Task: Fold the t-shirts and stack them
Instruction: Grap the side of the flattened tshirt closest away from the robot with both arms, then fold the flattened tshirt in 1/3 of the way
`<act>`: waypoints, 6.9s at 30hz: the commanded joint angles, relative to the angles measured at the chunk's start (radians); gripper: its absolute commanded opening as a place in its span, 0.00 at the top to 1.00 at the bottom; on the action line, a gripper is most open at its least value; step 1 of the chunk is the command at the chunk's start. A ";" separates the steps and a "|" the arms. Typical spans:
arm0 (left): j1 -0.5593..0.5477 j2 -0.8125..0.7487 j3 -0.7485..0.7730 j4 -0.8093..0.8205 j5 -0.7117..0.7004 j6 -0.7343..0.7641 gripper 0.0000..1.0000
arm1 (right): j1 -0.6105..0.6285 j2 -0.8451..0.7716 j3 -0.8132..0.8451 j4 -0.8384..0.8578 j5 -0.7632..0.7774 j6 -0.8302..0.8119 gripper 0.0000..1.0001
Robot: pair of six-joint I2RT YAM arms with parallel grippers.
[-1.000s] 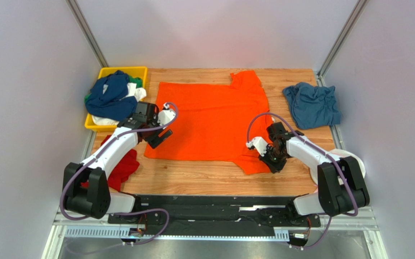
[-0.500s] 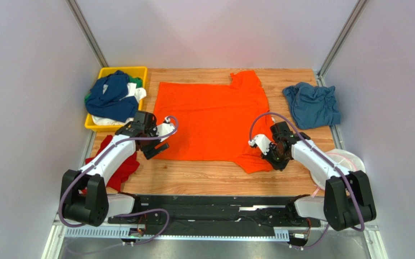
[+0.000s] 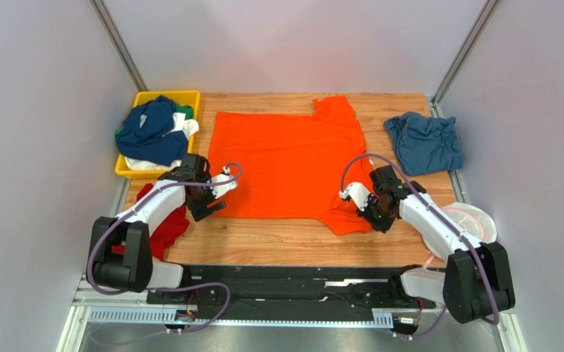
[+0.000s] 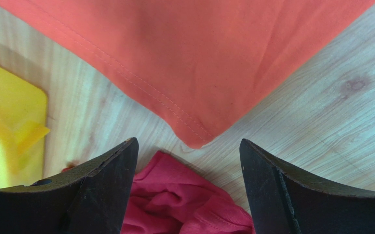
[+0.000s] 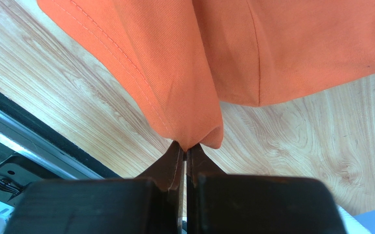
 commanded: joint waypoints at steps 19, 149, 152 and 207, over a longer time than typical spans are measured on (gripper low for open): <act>0.068 0.173 0.070 -0.041 0.119 0.069 0.36 | 0.000 -0.014 0.013 0.008 0.025 -0.008 1.00; 0.072 0.371 0.506 -0.159 0.081 -0.140 1.00 | -0.040 0.900 1.212 -0.095 0.198 -0.017 1.00; 0.072 0.382 0.512 -0.157 0.079 -0.141 1.00 | -0.040 0.923 1.255 -0.112 0.192 -0.010 1.00; 0.071 0.282 0.482 0.016 0.208 -0.253 0.50 | -0.034 0.743 1.019 0.017 0.162 0.156 0.52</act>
